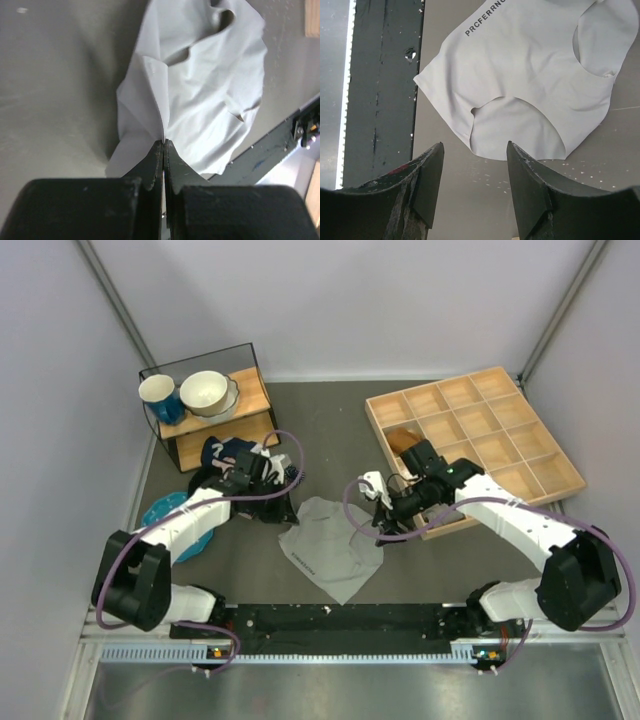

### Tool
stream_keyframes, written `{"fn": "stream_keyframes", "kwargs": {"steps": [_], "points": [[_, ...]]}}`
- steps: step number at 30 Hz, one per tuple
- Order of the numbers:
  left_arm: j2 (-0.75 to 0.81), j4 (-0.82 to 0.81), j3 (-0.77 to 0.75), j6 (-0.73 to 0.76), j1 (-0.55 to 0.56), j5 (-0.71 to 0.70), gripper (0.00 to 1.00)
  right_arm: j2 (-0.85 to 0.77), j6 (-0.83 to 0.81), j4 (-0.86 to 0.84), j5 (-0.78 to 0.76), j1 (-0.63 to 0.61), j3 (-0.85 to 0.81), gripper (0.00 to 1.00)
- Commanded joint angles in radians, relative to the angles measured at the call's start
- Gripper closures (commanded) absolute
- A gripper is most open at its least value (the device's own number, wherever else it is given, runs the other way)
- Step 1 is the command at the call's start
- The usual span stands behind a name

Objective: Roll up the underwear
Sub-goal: Fold the underwear at the center of the board.

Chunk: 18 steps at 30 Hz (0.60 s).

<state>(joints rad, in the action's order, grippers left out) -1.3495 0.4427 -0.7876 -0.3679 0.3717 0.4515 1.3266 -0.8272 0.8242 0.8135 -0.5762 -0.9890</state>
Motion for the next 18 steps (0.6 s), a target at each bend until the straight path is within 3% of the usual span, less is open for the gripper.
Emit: {"fn": "stream_keyframes", "kwargs": {"steps": [1,9,18], "points": [[0.059,-0.002,-0.029,-0.009,0.052,0.093,1.0,-0.015,0.01,0.003,0.052,0.029,-0.002,0.46],[0.099,-0.079,0.021,-0.115,0.214,0.108,1.0,-0.02,0.019,0.001,0.053,0.065,0.001,0.45],[0.018,-0.217,0.036,-0.224,0.391,0.111,1.0,-0.026,0.022,0.003,0.061,0.093,0.004,0.44]]}}
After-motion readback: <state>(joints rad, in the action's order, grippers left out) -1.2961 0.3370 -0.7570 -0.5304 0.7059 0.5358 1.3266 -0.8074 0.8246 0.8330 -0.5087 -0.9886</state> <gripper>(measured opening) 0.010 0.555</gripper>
